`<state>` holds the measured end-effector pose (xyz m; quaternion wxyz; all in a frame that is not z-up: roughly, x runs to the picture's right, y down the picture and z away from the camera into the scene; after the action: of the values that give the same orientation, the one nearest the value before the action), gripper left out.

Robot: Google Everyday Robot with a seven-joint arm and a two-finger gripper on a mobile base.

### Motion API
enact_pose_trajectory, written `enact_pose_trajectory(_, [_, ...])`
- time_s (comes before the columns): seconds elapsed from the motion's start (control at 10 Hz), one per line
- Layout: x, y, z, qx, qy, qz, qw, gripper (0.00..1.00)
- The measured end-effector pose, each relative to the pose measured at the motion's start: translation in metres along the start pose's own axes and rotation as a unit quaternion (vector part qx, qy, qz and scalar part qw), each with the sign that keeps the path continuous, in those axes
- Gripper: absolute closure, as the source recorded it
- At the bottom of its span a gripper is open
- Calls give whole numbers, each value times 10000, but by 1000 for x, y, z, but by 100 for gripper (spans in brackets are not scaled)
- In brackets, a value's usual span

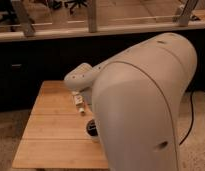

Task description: Place the eraser in the ceramic cup

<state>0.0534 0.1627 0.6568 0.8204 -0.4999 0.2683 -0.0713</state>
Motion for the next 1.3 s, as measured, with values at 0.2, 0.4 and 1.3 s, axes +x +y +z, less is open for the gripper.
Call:
enact_pose_trajectory(0.2, [0, 2, 1, 12, -29, -51, 10000, 100])
enact_pose_trajectory(0.4, [-1, 4, 2, 6, -43, -120, 9999, 100])
enact_pose_trajectory(1.3, [-2, 7, 4, -71, 147, -355, 9992, 100])
